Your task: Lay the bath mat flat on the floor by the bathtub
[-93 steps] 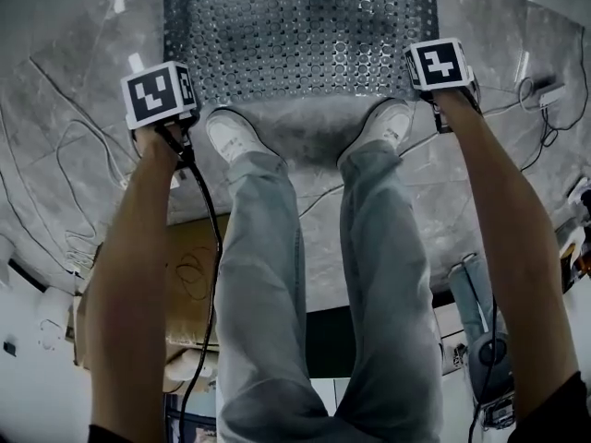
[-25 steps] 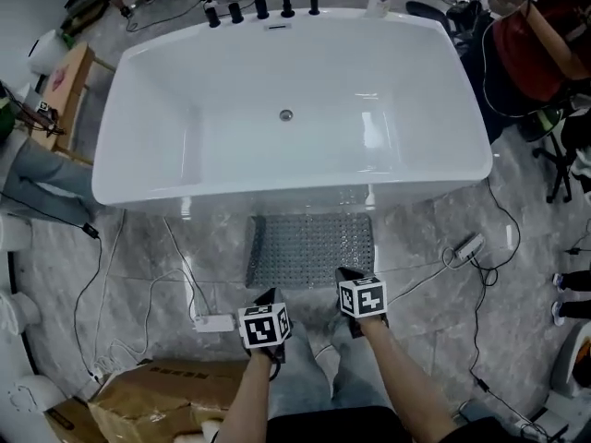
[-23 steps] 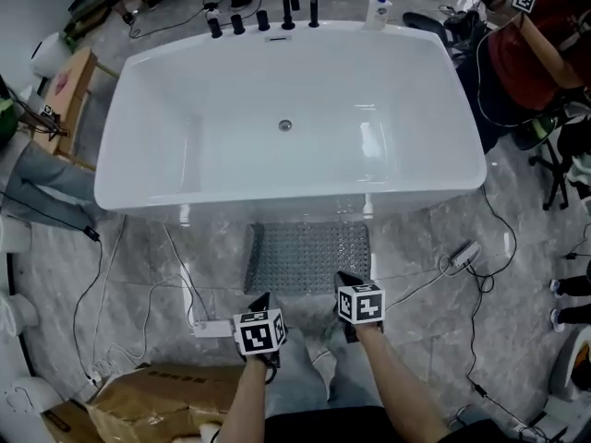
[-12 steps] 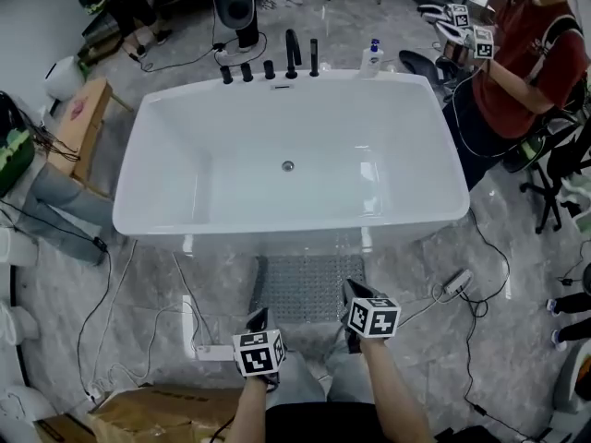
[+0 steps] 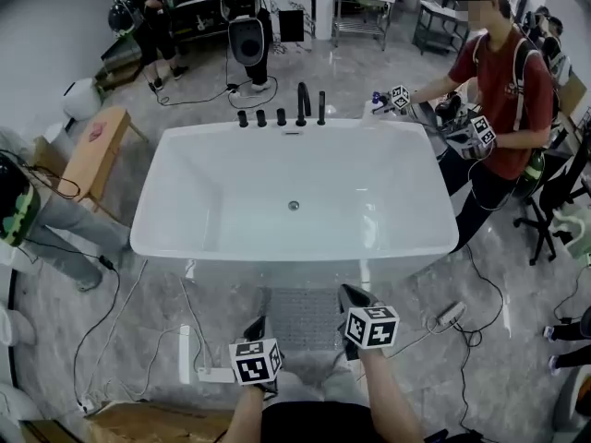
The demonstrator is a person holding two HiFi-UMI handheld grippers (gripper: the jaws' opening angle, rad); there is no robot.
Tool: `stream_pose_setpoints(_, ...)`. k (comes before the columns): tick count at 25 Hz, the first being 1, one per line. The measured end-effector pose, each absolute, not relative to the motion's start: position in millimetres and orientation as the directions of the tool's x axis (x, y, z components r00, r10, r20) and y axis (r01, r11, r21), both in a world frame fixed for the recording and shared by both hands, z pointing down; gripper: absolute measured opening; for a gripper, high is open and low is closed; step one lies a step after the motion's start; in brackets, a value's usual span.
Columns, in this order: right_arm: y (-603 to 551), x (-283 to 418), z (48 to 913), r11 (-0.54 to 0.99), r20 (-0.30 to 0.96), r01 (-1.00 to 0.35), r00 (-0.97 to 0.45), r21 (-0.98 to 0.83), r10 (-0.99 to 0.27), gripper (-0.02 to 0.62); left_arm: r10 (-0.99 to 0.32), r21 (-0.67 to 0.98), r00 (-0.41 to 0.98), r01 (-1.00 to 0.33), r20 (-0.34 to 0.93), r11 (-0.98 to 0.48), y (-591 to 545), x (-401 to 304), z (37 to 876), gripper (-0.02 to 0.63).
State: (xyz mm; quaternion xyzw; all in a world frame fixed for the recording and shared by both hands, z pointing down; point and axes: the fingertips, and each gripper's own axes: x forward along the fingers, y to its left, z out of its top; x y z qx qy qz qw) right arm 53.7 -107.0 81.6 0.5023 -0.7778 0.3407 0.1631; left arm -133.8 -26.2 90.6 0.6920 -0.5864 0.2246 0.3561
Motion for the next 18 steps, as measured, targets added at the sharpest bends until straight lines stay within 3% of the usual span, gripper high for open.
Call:
stream_pose_setpoints(6, -120.5, 58.5, 35.1, 0.341, 0.540, -0.894, -0.447, -0.289, -0.713, 0.008, -0.712, 0.243, 0.199, -0.969, 0.674, -0.041, -51.9, -135.9, 49.1, 0.005)
stream_pose_setpoints(18, -162.0, 64.7, -95.5, 0.403, 0.294, -0.892, -0.449, -0.205, -0.844, 0.008, -0.837, 0.294, 0.250, -0.949, 0.487, -0.113, -112.3, -119.1, -59.0, 0.005)
